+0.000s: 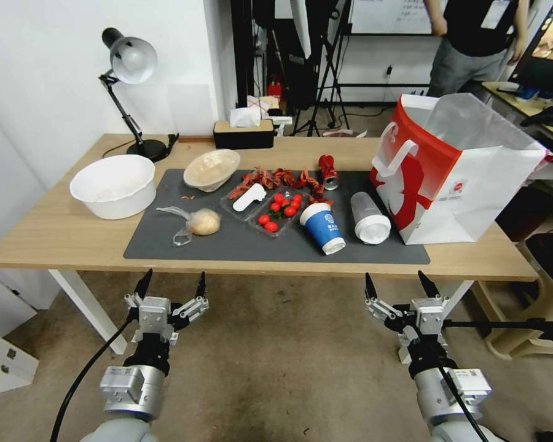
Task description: Pick up the trash from the table and place it into the takeout bag.
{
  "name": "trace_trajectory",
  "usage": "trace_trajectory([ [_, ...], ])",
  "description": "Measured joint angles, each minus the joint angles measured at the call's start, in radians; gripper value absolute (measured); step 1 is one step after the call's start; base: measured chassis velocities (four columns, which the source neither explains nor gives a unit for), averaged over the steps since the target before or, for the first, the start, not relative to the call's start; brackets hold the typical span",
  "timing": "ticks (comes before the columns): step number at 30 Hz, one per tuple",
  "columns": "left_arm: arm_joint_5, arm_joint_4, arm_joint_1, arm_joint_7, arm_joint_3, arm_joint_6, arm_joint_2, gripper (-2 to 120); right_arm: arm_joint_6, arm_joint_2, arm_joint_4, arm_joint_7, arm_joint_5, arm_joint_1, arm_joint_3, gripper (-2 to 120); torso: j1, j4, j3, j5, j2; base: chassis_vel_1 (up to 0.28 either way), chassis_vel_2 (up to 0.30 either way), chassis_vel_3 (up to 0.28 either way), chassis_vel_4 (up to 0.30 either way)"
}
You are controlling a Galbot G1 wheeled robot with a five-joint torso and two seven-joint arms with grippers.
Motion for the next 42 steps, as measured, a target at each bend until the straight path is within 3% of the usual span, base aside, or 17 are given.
trace_trajectory([
  [10, -0.005, 0.000, -0.001, -0.001, 0.001, 0.000, 0.000, 100, 0.000, 0.000, 0.000, 0.000, 0.000, 0.000, 0.000, 100, 0.000, 0.0000, 0.000, 0.0000, 0.000, 0.000, 0.000, 0.000, 0.000],
  [12, -0.030, 0.005, -0.008, -0.010, 0.007, 0.003, 0.002, 100, 0.022, 0.009, -0.002, -0.012, 0.006, 0.005, -0.009, 100, 0.000, 0.0000, 0.000, -0.0005, 0.000, 0.000, 0.000, 0.000, 0.000],
  [13, -0.074, 0.014, -0.022, -0.024, 0.022, 0.009, 0.004, 100, 0.047, 0.028, -0.004, -0.028, 0.012, 0.013, -0.025, 100, 0.000, 0.0002, 0.000, 0.0011, 0.000, 0.000, 0.000, 0.000, 0.000],
  [14, -0.144, 0.031, -0.043, -0.049, 0.041, 0.019, 0.009, 100, 0.061, 0.040, -0.007, -0.037, 0.015, 0.016, -0.031, 100, 0.000, 0.0000, 0.000, -0.0006, 0.000, 0.000, 0.000, 0.000, 0.000],
  [22, -0.213, 0.045, -0.054, -0.031, 0.047, -0.012, -0.008, 100, 0.081, 0.047, -0.006, -0.060, 0.024, 0.024, -0.038, 100, 0.000, 0.0000, 0.000, -0.0001, 0.000, 0.000, 0.000, 0.000, 0.000],
  [42, -0.171, 0.070, -0.054, 0.016, 0.029, -0.048, 0.011, 100, 0.079, 0.034, -0.022, -0.064, 0.025, 0.033, -0.043, 100, 0.000, 0.0000, 0.000, 0.0000, 0.000, 0.000, 0.000, 0.000, 0.000],
])
